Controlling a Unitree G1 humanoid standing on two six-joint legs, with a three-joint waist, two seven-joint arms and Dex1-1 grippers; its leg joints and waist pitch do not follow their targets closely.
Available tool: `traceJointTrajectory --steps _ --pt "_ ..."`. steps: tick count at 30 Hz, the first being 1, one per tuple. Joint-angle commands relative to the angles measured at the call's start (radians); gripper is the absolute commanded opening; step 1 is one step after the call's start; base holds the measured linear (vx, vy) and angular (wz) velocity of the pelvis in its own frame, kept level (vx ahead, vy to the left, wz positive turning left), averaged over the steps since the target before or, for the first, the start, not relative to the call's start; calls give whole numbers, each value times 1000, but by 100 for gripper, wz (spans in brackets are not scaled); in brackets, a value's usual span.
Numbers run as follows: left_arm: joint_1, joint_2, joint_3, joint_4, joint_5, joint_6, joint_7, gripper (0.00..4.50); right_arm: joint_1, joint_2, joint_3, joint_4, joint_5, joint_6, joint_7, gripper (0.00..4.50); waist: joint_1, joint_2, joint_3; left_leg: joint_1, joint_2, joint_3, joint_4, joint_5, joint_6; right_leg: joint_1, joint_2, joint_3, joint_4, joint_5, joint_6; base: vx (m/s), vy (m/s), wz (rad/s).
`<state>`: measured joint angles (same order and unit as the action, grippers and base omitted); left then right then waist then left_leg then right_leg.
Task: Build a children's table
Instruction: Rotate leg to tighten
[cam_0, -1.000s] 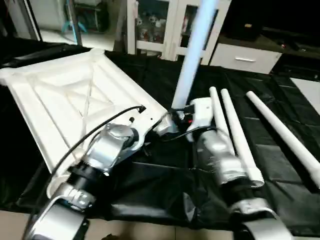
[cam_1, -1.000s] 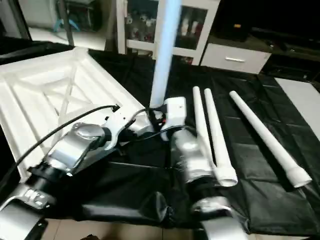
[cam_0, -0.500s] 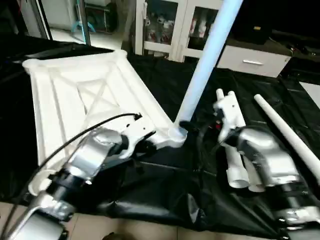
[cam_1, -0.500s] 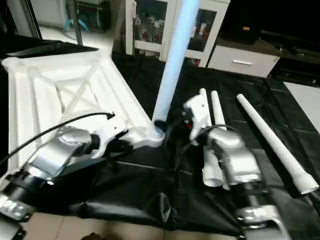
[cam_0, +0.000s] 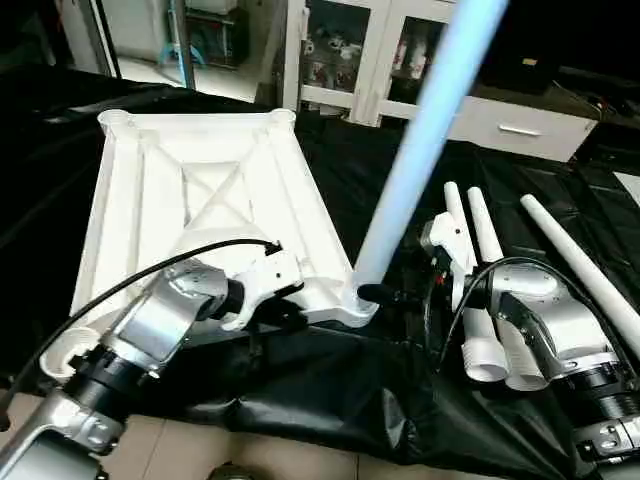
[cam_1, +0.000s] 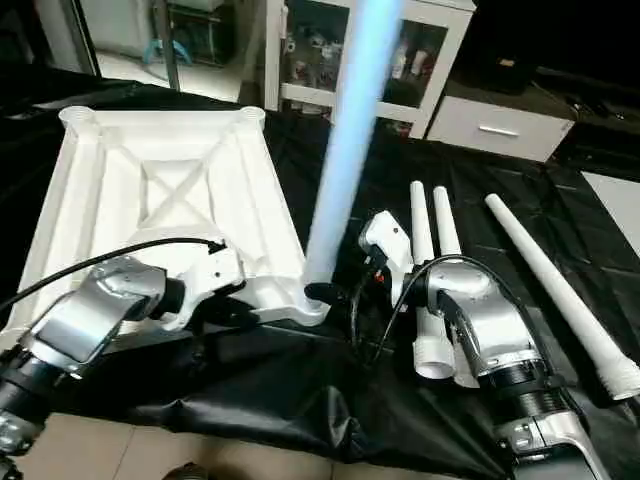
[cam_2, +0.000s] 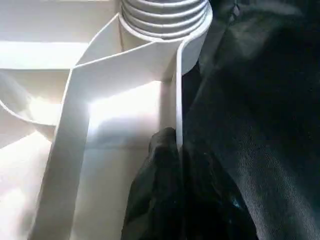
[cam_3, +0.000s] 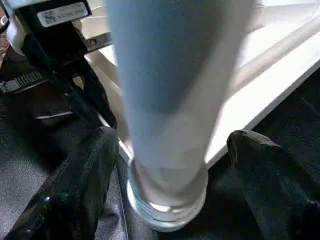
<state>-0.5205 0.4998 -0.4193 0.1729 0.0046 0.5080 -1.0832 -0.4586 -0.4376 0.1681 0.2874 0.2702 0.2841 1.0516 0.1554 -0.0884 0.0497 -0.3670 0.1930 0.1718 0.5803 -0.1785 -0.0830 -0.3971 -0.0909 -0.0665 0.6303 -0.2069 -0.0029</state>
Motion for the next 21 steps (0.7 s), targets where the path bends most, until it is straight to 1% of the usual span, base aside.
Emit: traceJointTrajectory --steps 1,2,3,4,5,7,9,10,14,18,21 --pt "-10 -12 -16 0 -1 -14 1 58 14 -6 2 -12 0 -10 7 382 -3 15 -61 17 38 -5 -67 -158 -2 48 -56 44 -65 -54 -208 0 0 0" --pt "-12 -11 -20 2 8 -35 6 66 15 -5 1 -13 1 -10 8 382 -4 14 -61 17 37 -5 -67 -158 -2 47 -55 44 -65 -51 -208 0 0 0" --pt "-12 -11 -22 4 12 -45 9 91 15 -5 1 -13 1 -10 9 382 -6 11 -62 15 36 -5 -66 -149 0 50 -55 44 -63 -32 -208 0 0 0" --pt "-12 -10 -22 4 13 -48 10 98 16 -5 1 -13 1 -10 9 382 -6 11 -62 15 36 -5 -66 -149 0 50 -55 44 -63 -32 -208 0 0 0" --pt "-13 -11 -23 9 15 -58 9 98 16 -4 1 -14 1 -10 10 382 -6 15 -63 15 35 -5 -64 -139 3 50 -55 44 -61 -18 -210 0 0 0" --pt "-15 -15 -23 19 18 -70 8 98 19 -5 -1 -19 1 -9 12 382 -9 12 -63 13 34 -5 -63 -128 8 52 -53 43 -61 -2 -213 0 0 0" --pt "-19 -20 -21 28 23 -80 15 98 21 -5 -4 -21 1 -9 13 382 -11 13 -64 14 35 -5 -63 -128 9 51 -53 43 -61 -3 -214 0 0 0" --pt "-22 -22 -21 35 27 -85 18 98 21 -5 -4 -20 0 -10 13 382 -11 17 -64 15 35 -6 -63 -132 8 51 -54 43 -61 -8 -214 0 0 0" --pt "-32 -21 -25 62 41 -85 37 98 22 -6 -7 -22 1 -10 15 382 -12 14 -63 15 36 -5 -64 -146 5 51 -54 43 -63 -26 -213 0 0 0" --pt "-29 -16 -25 69 42 -67 31 98 23 -6 -6 -26 3 -8 19 382 -13 13 -64 15 36 -5 -62 -132 7 51 -53 43 -59 -3 -219 0 0 0" --pt "-26 -13 -21 72 41 -63 28 98 23 -6 -6 -25 4 -8 20 382 -12 13 -63 16 37 -5 -64 -144 7 50 -55 43 -61 -25 -218 0 0 0"
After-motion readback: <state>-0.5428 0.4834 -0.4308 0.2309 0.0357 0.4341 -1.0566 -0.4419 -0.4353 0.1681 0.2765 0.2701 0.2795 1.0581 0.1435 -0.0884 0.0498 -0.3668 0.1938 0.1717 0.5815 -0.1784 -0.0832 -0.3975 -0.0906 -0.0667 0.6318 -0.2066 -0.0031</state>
